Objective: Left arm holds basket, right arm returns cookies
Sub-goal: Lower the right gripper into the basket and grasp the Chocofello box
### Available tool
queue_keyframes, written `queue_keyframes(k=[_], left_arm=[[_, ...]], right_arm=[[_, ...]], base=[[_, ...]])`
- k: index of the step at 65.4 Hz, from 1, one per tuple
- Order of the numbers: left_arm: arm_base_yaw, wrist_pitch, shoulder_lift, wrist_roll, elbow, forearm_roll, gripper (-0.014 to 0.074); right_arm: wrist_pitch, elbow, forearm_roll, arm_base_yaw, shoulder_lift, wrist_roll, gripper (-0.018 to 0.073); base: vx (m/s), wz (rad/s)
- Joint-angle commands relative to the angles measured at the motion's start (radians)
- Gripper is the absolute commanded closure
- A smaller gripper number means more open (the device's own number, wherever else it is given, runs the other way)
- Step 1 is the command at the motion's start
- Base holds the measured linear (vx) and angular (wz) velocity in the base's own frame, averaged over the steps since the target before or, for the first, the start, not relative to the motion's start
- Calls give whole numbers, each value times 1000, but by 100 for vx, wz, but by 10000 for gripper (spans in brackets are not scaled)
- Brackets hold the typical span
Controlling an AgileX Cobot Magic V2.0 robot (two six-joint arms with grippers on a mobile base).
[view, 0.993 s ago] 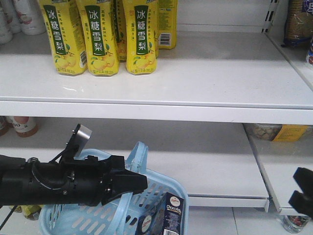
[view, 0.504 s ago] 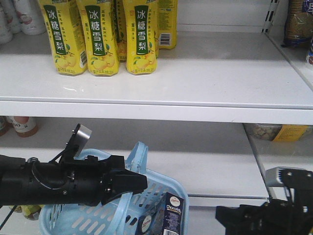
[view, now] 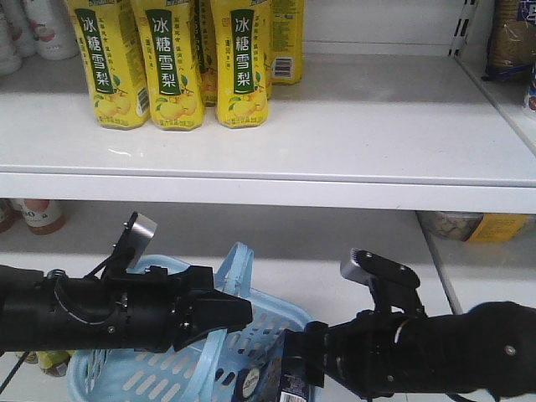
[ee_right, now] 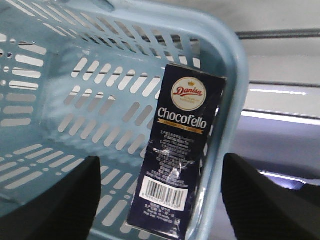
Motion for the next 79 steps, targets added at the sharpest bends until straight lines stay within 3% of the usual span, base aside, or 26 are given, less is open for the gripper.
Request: queue_keyframes(k=[1,16,56,79], left_arm=[[-1,2,-34,46,-28,-75,603],[-1,2,-34,46,-28,-75,603],[-1,2,-34,46,-28,-75,603],[-1,2,-34,46,-28,-75,603]], right_arm=[[9,-67,74,2,28,-62,58],[38,-107,212,2,107,-162,61],[46,-107,216,2,213,-184,61],[40,-143,227,2,300,-258,70]], base=[[0,0],[0,0],[0,0],[0,0]])
